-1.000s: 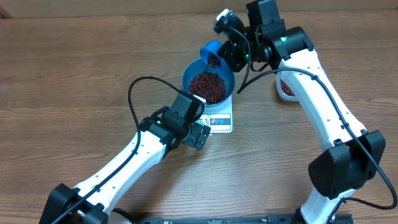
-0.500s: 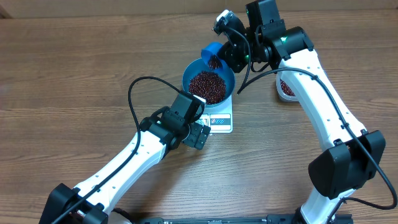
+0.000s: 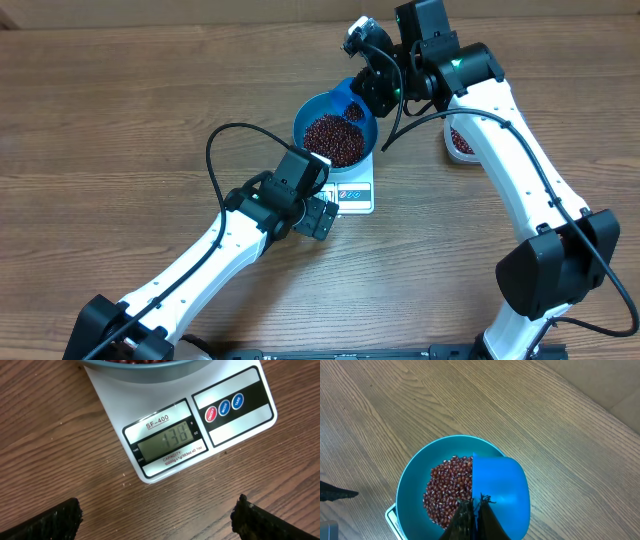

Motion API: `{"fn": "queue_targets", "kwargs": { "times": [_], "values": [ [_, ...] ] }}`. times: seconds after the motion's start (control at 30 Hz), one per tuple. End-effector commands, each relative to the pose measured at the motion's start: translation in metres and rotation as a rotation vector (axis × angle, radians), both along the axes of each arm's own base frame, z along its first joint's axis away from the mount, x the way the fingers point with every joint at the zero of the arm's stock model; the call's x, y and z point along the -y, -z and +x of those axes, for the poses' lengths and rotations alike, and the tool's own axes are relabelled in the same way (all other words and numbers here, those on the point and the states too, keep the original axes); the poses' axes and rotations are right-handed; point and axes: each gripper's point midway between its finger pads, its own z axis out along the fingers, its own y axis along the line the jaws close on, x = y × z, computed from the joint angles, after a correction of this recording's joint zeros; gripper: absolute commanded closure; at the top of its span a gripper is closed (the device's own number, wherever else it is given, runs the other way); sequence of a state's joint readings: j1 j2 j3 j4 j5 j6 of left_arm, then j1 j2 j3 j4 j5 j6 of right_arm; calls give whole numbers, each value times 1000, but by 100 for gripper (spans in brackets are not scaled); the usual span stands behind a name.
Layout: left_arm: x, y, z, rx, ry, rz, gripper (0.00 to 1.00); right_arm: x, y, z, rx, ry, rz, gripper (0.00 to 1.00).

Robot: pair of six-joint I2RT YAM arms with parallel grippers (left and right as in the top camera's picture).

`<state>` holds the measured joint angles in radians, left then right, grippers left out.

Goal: Scoop item into bowl and weigh 150g on scale

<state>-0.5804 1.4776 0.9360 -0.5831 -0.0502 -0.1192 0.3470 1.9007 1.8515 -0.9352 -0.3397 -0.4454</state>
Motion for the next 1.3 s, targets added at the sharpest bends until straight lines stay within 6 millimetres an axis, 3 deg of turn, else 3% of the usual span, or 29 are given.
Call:
{"fn": "queue_targets", "kwargs": {
  "times": [0.0, 0.73, 0.83, 1.03, 1.1, 1.2, 1.27],
  "values": [
    [-3, 0, 2, 10, 8, 18, 0, 0, -31, 0, 71, -1, 26, 96],
    [-3, 0, 2, 10, 8, 18, 1, 0, -44, 0, 98, 2, 38, 96],
    [-3, 0, 2, 11, 8, 18, 0, -10, -46, -8, 79, -55, 86, 96],
    [-3, 0, 2, 10, 8, 18, 0, -10, -47, -7, 96, -65, 76, 96],
    [-3, 0, 2, 10, 8, 17, 0, 0, -42, -2, 108, -25, 21, 96],
    [-3, 0, 2, 10, 8, 17, 1, -13, -44, -11, 104, -98, 48, 96],
    [-3, 0, 2, 10, 8, 17, 0, -4, -41, -5, 111, -42, 6, 96]
  ]
}}
